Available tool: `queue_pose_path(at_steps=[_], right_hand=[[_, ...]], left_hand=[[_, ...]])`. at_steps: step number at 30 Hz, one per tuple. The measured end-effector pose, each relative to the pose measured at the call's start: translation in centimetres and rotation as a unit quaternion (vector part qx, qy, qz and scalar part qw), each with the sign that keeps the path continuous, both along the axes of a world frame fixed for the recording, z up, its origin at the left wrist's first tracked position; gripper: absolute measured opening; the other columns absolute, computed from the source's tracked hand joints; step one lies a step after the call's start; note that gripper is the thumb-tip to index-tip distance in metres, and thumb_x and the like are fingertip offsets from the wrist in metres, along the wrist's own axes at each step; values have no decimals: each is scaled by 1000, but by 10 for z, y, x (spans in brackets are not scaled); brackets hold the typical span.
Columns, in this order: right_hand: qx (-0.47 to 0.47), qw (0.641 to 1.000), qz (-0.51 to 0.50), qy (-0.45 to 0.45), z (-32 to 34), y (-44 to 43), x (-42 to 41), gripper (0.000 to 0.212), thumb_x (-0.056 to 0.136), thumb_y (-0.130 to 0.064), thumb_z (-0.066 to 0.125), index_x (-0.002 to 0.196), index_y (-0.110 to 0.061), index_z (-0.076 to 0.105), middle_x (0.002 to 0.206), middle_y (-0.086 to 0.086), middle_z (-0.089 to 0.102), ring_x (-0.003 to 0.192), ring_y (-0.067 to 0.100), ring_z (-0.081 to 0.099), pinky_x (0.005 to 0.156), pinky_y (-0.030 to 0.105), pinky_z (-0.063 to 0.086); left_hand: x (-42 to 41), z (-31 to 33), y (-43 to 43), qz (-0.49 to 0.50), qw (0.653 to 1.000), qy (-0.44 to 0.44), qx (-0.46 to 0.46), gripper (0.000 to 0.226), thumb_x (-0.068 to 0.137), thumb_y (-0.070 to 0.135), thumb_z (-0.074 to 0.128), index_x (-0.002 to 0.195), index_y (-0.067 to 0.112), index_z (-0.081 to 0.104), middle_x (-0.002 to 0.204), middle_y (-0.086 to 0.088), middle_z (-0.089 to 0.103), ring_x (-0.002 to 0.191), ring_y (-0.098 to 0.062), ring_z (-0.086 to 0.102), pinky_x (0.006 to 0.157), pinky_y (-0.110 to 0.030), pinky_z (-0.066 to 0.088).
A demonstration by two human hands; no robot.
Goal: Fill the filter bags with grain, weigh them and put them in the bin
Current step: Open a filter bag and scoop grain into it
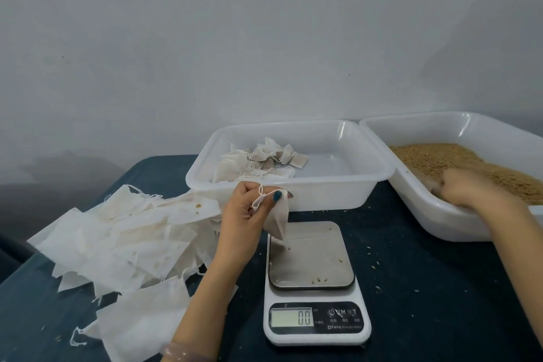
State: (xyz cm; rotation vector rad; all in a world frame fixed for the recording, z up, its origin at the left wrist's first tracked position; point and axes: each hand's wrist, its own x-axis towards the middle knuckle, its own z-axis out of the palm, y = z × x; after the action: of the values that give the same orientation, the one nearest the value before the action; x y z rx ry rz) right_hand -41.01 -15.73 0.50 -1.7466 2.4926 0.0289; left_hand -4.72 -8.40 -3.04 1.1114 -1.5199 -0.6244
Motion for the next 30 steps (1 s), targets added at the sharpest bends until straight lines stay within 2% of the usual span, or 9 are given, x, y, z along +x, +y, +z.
queue_pose_path(at_steps=[3,5,7,9,12,16,19,25,30], right_hand=[[-109,994,18,13,1,7,12,25,98,-25,53,86,-3,57,85,12,58,79,28,55,67,35,45],[-302,950,78,-18,3,19,31,22,97,-18,51,106,0,60,97,17,59,90,33,55,75,40,46],[-396,889,194,-125,10,38,67,28,96,-20,49,120,-12,60,104,4,61,97,22,56,82,37,47],[-348,857,304,-230,14,53,103,27,95,-33,46,116,-26,61,103,-13,58,94,1,55,79,21,45],[-256,844,367,-295,-6,60,138,25,99,-37,44,110,-29,65,103,-16,60,97,-5,54,81,16,43],[-295,833,303,-356,-46,59,147,26,102,-23,46,85,-30,64,82,-17,64,79,0,59,69,19,43],[-300,845,273,-348,-67,57,143,30,102,-25,47,74,-26,58,68,-14,61,66,6,58,59,28,43],[-332,844,233,-351,-75,57,140,37,100,-29,47,63,-23,44,52,-6,48,52,11,46,47,20,25],[-368,837,251,-318,-76,64,145,47,98,-23,50,58,-33,28,55,-18,49,49,8,42,45,18,27]], left_hand=[[-6,1,-2,-39,998,39,11,24,90,31,60,93,15,77,89,0,63,79,-1,59,70,-12,44],[-9,2,-4,-61,996,58,17,17,94,20,62,92,15,78,84,-1,66,74,-1,59,64,-11,44],[-13,5,-6,-86,994,63,27,18,96,15,61,91,18,78,82,-1,69,72,-5,59,63,-13,46],[-18,9,-9,-121,991,54,30,21,98,11,59,91,18,78,83,6,70,74,-8,60,65,-22,50],[-20,11,-13,-150,988,29,28,23,99,7,56,96,18,75,95,3,71,92,-25,67,83,-48,58],[-20,0,-13,-163,985,-24,48,21,102,7,51,99,15,71,99,0,71,92,-17,66,80,-30,55],[-15,-14,-13,-156,984,-59,60,25,103,4,46,100,13,68,99,3,72,95,-15,65,83,-32,52],[-10,-16,-10,-145,986,44,77,35,88,12,37,104,16,68,105,-2,73,106,-20,65,93,-34,50],[-5,-14,-8,-98,993,63,29,37,96,26,34,100,8,66,102,2,73,99,-15,65,85,-21,50]])
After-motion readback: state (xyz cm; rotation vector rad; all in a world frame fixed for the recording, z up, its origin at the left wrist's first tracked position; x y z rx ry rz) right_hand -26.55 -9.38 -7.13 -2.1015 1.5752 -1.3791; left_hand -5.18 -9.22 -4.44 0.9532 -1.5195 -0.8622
